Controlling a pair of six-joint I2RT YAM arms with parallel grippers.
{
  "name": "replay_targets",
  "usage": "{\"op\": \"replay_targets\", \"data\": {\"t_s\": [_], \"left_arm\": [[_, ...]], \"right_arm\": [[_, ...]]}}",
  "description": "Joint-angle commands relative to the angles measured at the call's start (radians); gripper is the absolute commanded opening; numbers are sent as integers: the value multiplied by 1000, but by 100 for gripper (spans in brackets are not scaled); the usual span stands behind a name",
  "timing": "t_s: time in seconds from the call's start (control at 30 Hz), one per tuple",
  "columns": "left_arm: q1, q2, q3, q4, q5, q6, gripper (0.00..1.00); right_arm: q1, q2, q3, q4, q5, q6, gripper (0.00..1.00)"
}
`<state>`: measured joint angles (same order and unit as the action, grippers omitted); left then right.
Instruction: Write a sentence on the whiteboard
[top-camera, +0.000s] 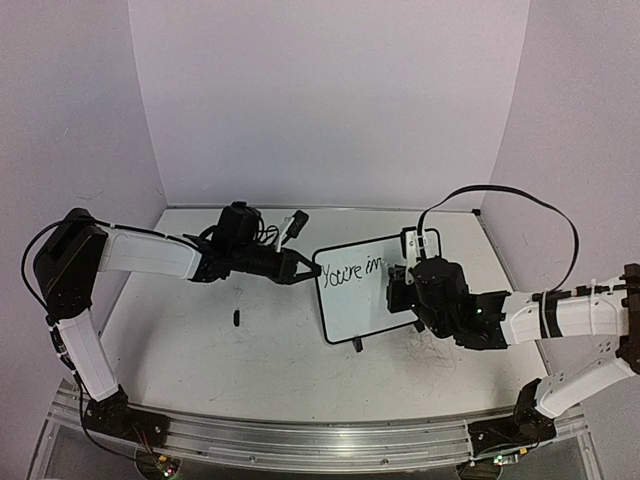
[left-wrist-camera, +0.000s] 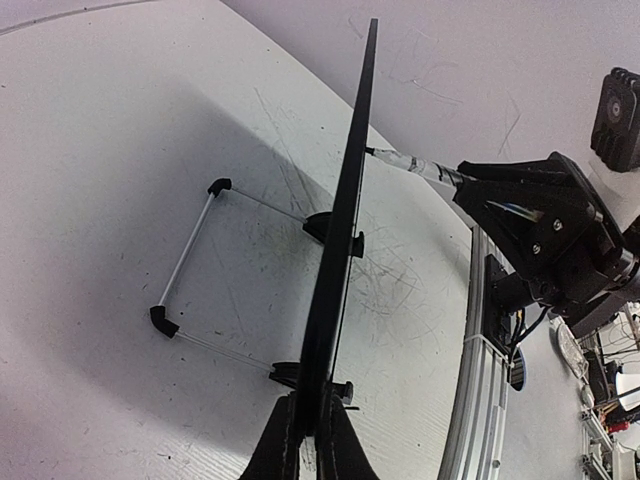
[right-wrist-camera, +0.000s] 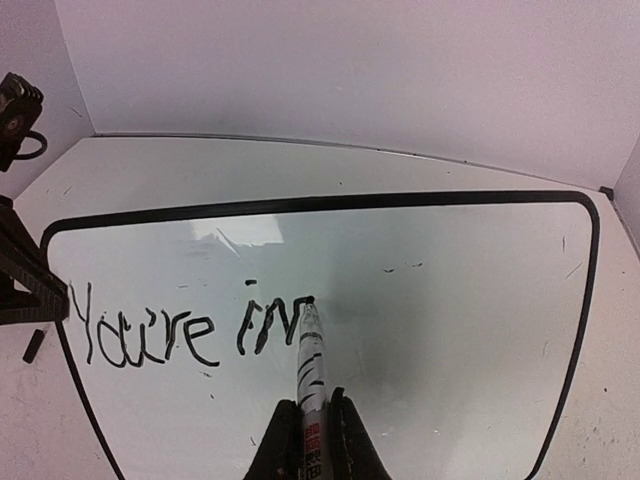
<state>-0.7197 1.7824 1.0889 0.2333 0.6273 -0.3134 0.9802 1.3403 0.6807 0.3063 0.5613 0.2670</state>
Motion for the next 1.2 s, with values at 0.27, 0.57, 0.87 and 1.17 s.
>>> {"op": "replay_targets", "data": {"t_s": [0.27, 0.57, 0.87, 1.17], "left_arm": [[6, -44, -3, -40, -49, 30, 0], [6, -43, -3, -45, -51, 31, 0], [6, -50, 6, -73, -77, 31, 0], [6, -51, 14, -112, -120, -3, 0]], "right_arm": [[-10, -24, -38, -65, -39, 63, 0], [-10, -40, -49, -71, -56, 79, 0], [-13, -137, -52, 29, -75, 8, 0], [-35, -168, -115, 84, -97, -70, 0]]}}
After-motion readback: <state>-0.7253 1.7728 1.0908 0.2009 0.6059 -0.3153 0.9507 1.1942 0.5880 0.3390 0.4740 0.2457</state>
